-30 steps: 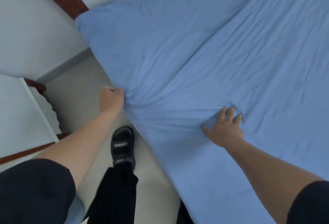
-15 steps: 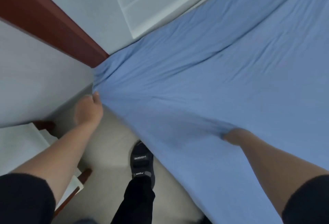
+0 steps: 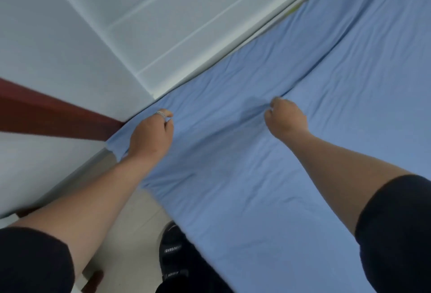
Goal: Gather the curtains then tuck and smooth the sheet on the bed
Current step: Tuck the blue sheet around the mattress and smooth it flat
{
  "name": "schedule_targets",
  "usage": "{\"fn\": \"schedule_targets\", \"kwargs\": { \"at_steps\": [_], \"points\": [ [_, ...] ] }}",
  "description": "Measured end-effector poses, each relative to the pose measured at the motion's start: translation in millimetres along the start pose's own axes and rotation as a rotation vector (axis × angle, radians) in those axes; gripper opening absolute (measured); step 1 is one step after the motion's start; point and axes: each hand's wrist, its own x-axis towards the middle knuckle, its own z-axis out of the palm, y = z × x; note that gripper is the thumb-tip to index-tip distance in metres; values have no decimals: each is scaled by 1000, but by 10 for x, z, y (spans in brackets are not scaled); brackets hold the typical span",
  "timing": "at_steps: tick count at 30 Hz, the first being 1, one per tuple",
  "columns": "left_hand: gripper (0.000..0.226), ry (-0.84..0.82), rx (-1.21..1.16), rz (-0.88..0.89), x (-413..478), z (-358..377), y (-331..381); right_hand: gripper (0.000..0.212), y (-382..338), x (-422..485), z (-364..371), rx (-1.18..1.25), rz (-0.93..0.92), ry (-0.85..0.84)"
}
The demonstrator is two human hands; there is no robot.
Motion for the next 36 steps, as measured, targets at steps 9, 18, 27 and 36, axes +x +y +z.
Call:
{"fn": "schedule_targets", "kwargs": {
  "at_steps": [9,18,27,36],
  "points": [
    [50,-3,-38,10,1065,605,607,73,-479,1819,-390,-63,-98,-102],
    [16,169,-365,-131,1001,830,543,27,-792,1952,-351,327,-191,303],
    [48,109,-59,163,743,851,597,68,-559,1733,-178,125,-235,206],
    [74,-150,251,278,1070,1268,684,82,159,1500,321,-7,105,-80]
  ]
}}
